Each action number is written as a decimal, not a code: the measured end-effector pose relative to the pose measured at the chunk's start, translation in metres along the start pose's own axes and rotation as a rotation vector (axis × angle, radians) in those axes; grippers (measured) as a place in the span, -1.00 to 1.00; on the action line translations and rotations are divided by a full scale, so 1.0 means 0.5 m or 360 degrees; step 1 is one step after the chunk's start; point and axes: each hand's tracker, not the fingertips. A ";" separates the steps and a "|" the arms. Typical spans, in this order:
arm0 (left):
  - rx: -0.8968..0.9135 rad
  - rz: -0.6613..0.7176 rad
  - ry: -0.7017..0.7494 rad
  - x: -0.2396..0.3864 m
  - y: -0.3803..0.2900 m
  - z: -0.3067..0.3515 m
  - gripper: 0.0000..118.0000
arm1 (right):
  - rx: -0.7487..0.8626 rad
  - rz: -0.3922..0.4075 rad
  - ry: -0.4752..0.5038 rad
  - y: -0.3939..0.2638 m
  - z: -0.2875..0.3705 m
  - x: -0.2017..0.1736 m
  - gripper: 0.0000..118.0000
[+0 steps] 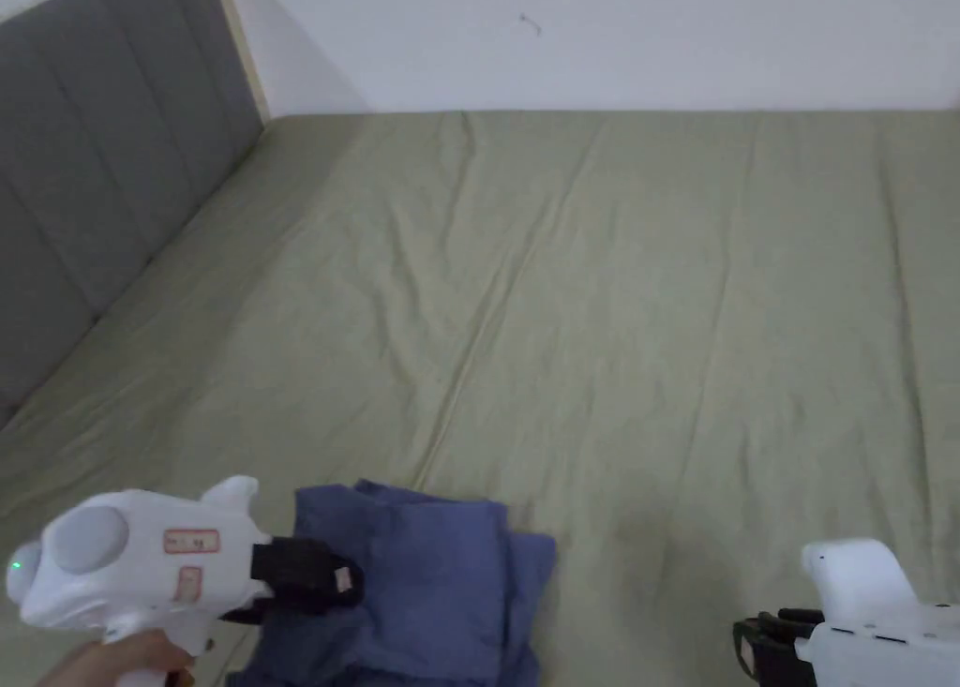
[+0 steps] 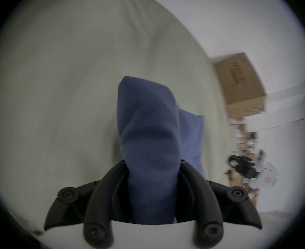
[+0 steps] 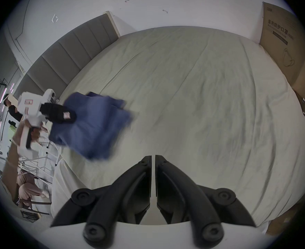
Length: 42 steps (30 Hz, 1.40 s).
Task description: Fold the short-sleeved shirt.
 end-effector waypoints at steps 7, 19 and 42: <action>0.0063 -0.0376 0.0959 -0.124 0.112 0.162 -0.45 | -0.0102 -0.0044 -0.0033 -0.022 -0.036 -0.001 -0.91; 0.0298 -0.0231 0.1096 -0.178 0.166 0.227 0.82 | -0.0169 -0.0056 -0.0054 -0.014 -0.069 -0.007 -0.91; 0.0844 -0.0473 0.0430 0.439 -0.180 0.127 -1.00 | 0.0280 -0.0087 0.0000 -0.020 0.125 0.019 -0.91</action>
